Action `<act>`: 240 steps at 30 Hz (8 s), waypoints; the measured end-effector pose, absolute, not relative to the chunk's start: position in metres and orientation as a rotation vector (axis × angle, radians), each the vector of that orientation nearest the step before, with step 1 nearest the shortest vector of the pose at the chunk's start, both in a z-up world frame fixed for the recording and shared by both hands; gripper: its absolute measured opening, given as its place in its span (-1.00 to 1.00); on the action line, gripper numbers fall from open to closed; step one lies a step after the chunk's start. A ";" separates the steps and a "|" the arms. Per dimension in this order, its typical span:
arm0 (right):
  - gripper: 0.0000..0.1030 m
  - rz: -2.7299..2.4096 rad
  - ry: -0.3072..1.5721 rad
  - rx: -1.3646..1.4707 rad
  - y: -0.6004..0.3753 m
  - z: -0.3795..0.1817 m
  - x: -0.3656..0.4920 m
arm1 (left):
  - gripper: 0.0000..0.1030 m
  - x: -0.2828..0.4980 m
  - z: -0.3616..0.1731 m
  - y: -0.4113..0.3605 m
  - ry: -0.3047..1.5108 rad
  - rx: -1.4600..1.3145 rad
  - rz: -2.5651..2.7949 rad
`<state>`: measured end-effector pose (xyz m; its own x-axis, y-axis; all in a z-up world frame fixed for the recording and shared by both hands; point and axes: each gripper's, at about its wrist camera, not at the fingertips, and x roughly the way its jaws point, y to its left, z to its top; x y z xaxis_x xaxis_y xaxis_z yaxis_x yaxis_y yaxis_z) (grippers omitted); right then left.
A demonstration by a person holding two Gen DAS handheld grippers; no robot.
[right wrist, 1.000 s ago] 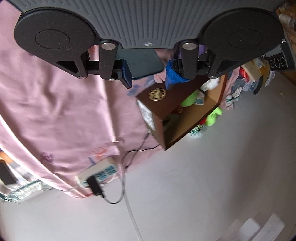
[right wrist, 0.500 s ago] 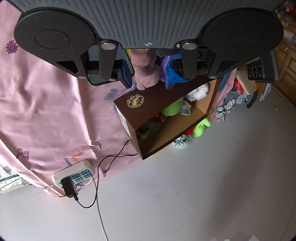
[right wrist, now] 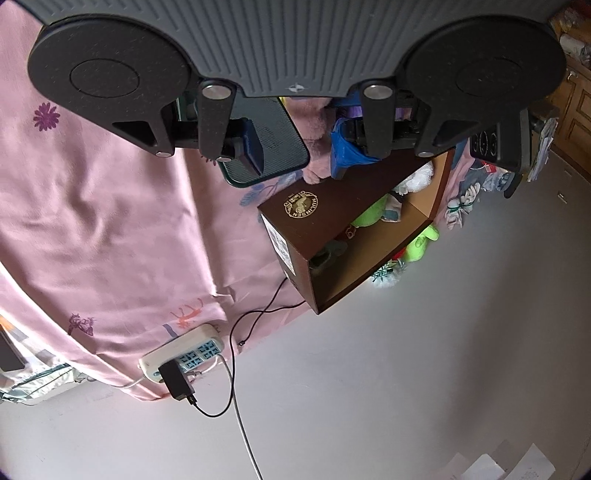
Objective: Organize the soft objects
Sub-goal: 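Close the left gripper on the pink teddy bear, then grasp the yellow towel with the right gripper while the left lifts the pink teddy, then carry the pink teddy into the box with the left gripper while the right carries the yellow towel, then open both grippers to release the teddy and towel in the box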
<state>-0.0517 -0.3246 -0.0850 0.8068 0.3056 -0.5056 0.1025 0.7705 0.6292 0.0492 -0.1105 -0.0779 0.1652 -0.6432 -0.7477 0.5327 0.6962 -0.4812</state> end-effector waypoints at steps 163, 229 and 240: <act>-0.96 0.172 0.490 0.241 -0.186 -0.069 0.128 | -0.52 0.139 0.022 0.009 0.495 -0.084 -0.369; -0.73 0.262 0.570 0.394 -0.183 -0.038 0.053 | 0.31 0.085 0.003 0.048 0.757 -0.058 -0.132; -0.71 0.170 0.582 0.313 -0.168 -0.031 0.030 | 0.38 0.056 0.016 0.040 0.794 0.055 0.027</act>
